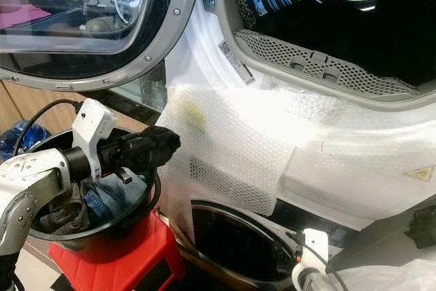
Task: Clothes washing
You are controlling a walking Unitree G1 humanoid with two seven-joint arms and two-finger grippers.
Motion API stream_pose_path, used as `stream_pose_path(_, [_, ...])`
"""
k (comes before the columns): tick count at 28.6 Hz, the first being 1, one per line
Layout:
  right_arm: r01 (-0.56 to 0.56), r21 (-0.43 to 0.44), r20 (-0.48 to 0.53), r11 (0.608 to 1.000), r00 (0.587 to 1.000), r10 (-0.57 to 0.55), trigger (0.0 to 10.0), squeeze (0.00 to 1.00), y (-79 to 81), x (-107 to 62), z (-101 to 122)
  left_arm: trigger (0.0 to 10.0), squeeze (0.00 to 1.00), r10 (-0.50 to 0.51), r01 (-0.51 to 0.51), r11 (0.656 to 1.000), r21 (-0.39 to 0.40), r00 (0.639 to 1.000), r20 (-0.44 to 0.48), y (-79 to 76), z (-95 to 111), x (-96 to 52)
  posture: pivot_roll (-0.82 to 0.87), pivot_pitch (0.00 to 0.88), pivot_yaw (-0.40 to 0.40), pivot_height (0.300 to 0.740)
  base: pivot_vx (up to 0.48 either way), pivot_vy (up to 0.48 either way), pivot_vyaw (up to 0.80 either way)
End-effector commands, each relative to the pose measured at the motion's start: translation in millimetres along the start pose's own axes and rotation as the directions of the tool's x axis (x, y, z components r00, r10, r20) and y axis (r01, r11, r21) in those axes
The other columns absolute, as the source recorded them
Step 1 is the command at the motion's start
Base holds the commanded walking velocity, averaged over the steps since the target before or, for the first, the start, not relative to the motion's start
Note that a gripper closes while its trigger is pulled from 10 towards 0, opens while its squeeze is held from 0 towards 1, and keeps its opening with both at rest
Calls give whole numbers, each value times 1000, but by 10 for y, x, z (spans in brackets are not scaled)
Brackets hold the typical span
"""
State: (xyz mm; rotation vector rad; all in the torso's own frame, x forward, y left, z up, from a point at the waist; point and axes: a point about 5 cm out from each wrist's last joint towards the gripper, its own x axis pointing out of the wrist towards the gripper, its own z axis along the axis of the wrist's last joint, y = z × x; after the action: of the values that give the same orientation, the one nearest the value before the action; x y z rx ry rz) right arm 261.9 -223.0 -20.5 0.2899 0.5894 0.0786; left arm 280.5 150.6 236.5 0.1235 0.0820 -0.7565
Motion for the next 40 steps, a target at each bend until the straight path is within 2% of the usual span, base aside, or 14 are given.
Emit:
stream_pose_path(1, [-70, 13, 36, 997, 997, 69, 10000, 0, 5, 1, 103, 0, 0, -71, 71, 997, 9, 998, 1, -137, 36, 60, 46, 73, -127, 740, 0, 0, 0])
stream_pose_path(2, [-147, -5, 36, 989, 988, 147, 10000, 0, 22, -8, 136, 0, 0, -91, 91, 996, -6, 996, -13, -181, -12, 103, 45, 70, -125, 740, 0, 0, 0])
stream_pose_path(3, [-208, -15, 30, 978, 978, 208, 10000, 584, 25, -27, 147, 0, 0, -97, 96, 995, -20, 995, -20, -200, -40, 129, 40, 67, -119, 740, 0, 0, 0])
stream_pose_path(4, [-306, -34, 12, 951, 952, 307, 10000, 1000, 12, -74, 163, 0, 0, -114, 113, 993, -42, 993, -28, -243, -77, 170, 36, 60, -116, 740, 0, 0, 0])
stream_pose_path(6, [-379, -48, -13, 924, 926, 378, 10000, 1000, -15, -124, 168, 0, 0, -139, 137, 989, -53, 990, -33, -296, -98, 196, 36, 60, -116, 740, 0, 0, 0])
stream_pose_path(13, [-718, -119, -200, 685, 694, 692, 10000, 1000, -77, -433, 251, 0, 0, -175, 172, 982, -78, 984, -38, -331, -138, 267, 17, 29, -109, 740, 0, 0, 0])
stream_pose_path(20, [-867, -158, 29, 472, 474, 880, 10000, 1000, 694, -365, 618, 0, 0, -239, 229, 961, -157, 970, -50, -429, -295, 394, 12, 0, -84, 740, 0, 0, 0])
stream_pose_path(27, [-908, -174, 21, 381, 384, 923, 10000, 1000, 986, -466, 618, 0, 0, -286, 276, 944, -179, 957, -36, -526, -294, 499, -2, 0, -69, 740, 0, 0, 0])
stream_pose_path(34, [-901, -169, 6, 401, 406, 914, 10000, 1000, 1119, -501, 507, 0, 0, -312, 301, 936, -183, 950, -31, -560, -289, 551, -12, 0, -61, 740, 0, 0, 0])
stream_pose_path(36, [-844, -188, 57, 503, 502, 863, 10000, 1000, 1190, -402, 501, 0, 0, -313, 302, 935, -185, 949, -30, -554, -283, 577, -22, 9, -62, 740, 0, 0, 0])
stream_pose_path(37, [-844, -188, 57, 503, 502, 863, 10000, 1000, 1190, -402, 501, 0, 0, -313, 302, 935, -185, 949, -30, -554, -283, 577, -22, 9, -62, 740, 0, 0, 0])
stream_pose_path(38, [-771, -225, 102, 596, 590, 801, 10000, 1000, 1208, -307, 516, 0, 0, -312, 302, 935, -187, 950, -28, -552, -279, 590, -23, 18, -62, 740, 0, 0, 0])
stream_pose_path(39, [-771, -225, 102, 596, 590, 801, 10000, 1000, 1208, -307, 516, 0, 0, -312, 302, 935, -187, 950, -28, -552, -279, 590, -23, 18, -62, 740, 0, 0, 0])
stream_pose_path(40, [-711, -205, 164, 673, 653, 740, 10000, 1000, 1223, -230, 538, 0, 0, -313, 303, 934, -189, 949, -27, -556, -281, 601, -28, 22, -60, 740, 0, 0, 0])
